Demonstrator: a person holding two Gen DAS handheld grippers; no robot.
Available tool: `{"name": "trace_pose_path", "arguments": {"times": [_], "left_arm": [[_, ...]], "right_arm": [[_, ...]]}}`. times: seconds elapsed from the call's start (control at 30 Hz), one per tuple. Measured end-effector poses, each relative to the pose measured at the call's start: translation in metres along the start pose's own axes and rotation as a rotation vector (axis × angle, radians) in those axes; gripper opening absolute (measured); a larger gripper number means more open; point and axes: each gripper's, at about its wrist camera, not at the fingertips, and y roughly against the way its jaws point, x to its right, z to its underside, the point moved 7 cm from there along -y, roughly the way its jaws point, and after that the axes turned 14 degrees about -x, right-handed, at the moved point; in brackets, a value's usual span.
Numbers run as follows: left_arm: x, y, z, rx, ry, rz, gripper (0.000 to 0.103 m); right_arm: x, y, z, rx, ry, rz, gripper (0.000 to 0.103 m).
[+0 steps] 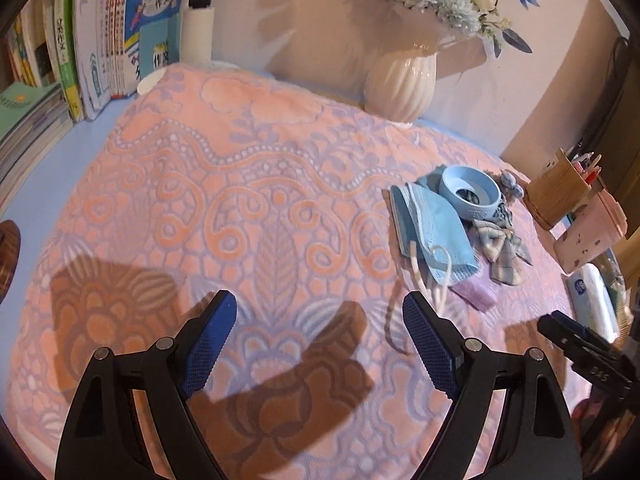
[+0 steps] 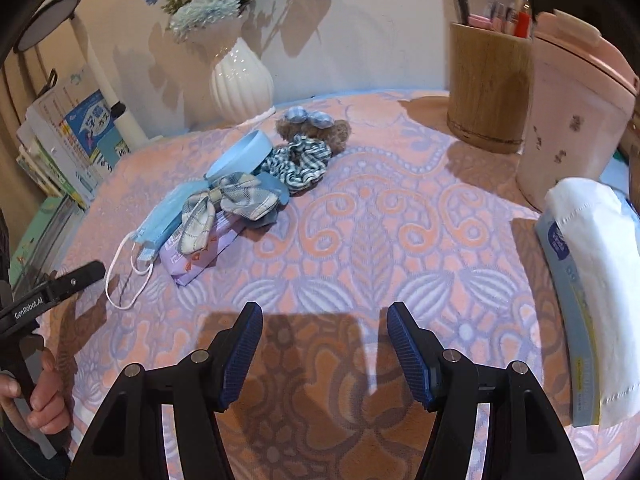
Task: Organize soft objects
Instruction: 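Move both tools back over the desk toward the mask and bow, then grasp the blue face mask with the left tool while the right tool grasps the plaid bow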
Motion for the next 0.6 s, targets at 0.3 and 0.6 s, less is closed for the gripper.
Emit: {"name": "trace_pose_path", "arguments": {"times": [0.3, 0.6], "left_arm": [[0.043, 0.033, -0.031, -0.113, -0.082, 0.023, 0.084], [0.084, -0.026, -0.060, -0.104, -0.200, 0.122, 0.082]], "right_arm": [[-0.041, 0.017, -0.011, -0.143, 0.026, -0.202, 0.064], [-0.062, -0.004, -0.067, -0.083, -0.046, -0.198, 0.064]]}}
